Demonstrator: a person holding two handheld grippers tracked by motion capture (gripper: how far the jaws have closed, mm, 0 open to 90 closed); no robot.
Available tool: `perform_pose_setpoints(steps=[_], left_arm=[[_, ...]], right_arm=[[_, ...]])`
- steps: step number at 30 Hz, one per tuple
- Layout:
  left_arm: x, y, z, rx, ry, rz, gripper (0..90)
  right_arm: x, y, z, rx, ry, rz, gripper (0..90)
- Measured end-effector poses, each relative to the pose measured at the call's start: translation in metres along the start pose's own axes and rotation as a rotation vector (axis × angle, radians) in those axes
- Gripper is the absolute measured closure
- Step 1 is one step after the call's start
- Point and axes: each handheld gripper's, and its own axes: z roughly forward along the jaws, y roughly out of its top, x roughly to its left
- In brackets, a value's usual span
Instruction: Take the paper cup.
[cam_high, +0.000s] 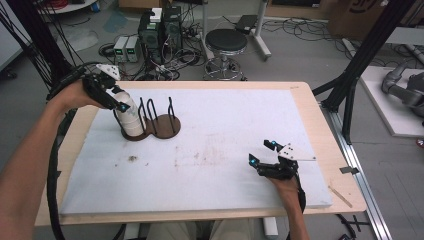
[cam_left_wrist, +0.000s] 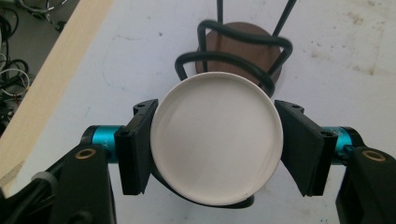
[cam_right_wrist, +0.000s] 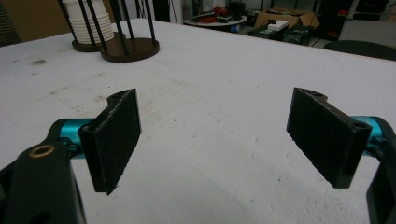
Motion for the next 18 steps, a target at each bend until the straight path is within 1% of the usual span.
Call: perform_pose_setpoints(steps=[2, 3, 4, 8, 12, 14, 16, 18], left_arm=[[0.0, 0.005, -0.004, -0.001, 0.009, 0.007, 33.9], [0.0, 0.007, -0.005, -0.004, 0.007, 0.008, 33.8], [-0.001, 0.008, -0.006, 0.002, 0.013, 0.014, 33.8], [-0.002, 0.014, -0.011, 0.005, 0.016, 0.02, 33.9], [-0.003, 0.019, -0.018, 0.008, 0.031, 0.025, 33.9], [-0.003, 0.02, -0.023, -0.008, 0.032, 0.025, 33.9], [-0.004, 0.022, -0.027, 0.002, 0.047, 0.028, 33.9], [-0.004, 0.023, -0.033, -0.013, 0.056, 0.027, 33.9]], right_arm=[[0.0, 0.0, 0.0, -0.001, -0.001, -0.002, 18.0], [0.0, 0.0, 0.0, -0.002, -0.001, -0.003, 18.0], [0.0, 0.0, 0.0, -0.001, -0.001, -0.002, 18.0], [0.0, 0.0, 0.0, -0.006, -0.001, -0.005, 18.0], [0.0, 0.0, 0.0, -0.007, 0.002, -0.001, 18.0], [0.0, 0.0, 0.0, -0.006, 0.002, -0.001, 18.1], [-0.001, 0.0, 0.0, -0.004, 0.004, -0.003, 18.1], [-0.001, 0.0, 0.0, -0.005, 0.005, -0.001, 18.0]])
